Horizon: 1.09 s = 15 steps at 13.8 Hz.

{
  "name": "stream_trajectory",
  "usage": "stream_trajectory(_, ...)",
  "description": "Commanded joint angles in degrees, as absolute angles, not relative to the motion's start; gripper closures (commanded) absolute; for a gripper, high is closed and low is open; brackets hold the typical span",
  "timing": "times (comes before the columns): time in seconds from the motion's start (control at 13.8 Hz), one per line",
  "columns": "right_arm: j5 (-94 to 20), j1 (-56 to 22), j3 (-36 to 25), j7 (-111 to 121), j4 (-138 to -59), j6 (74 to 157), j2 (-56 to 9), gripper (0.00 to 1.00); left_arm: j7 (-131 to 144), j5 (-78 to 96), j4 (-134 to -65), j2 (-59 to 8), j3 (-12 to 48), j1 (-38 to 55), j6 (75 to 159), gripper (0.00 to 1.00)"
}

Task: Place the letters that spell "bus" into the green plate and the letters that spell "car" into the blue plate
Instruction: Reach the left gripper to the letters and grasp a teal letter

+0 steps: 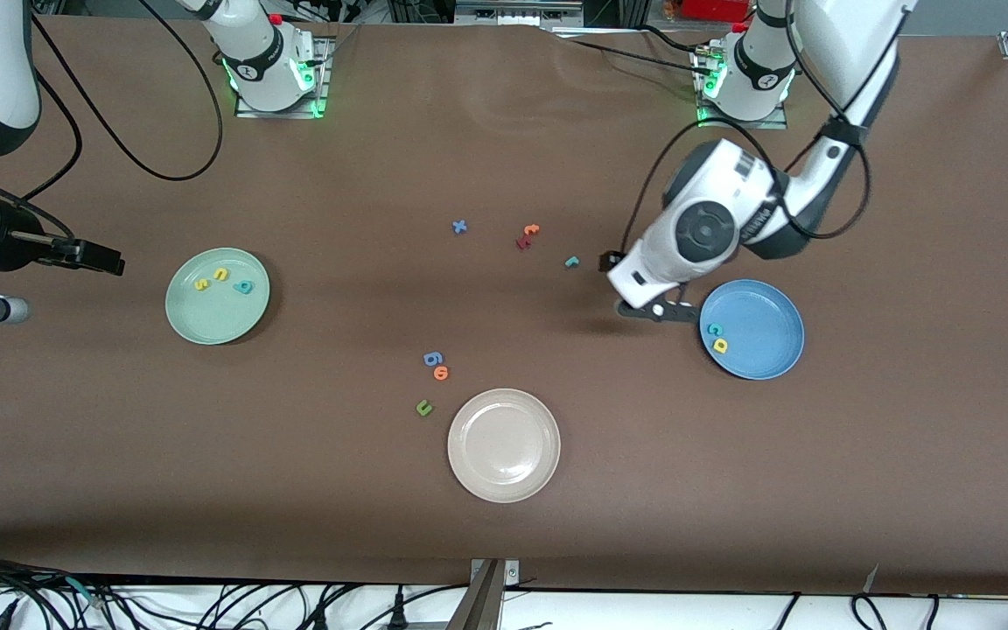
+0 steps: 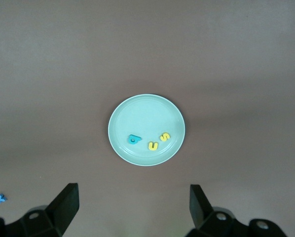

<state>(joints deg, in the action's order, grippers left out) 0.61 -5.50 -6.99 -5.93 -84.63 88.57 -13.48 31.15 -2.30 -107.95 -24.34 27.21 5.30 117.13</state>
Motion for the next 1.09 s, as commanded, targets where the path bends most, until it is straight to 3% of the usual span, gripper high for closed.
stream_trajectory(0.0,1.41,-4.57,-6.15,-5.36,-85.17,87.98,-12.30,0.01,38.21,-3.24,-113.18,-23.03,27.25,8.69,124.15,0.00)
stream_trajectory(0.44,1.15,-4.39,-9.22,-4.84,-85.08,88.85,-12.57,0.00,43.94,-5.27,-120.50,-28.99,27.25,11.68,144.91,0.01)
stream_trajectory(1.02,0.97,-4.31,-9.75,-4.83,-85.17,89.30,-12.74,0.00,58.18,-21.71,-120.06,-33.31,26.98,12.92,147.74,0.12)
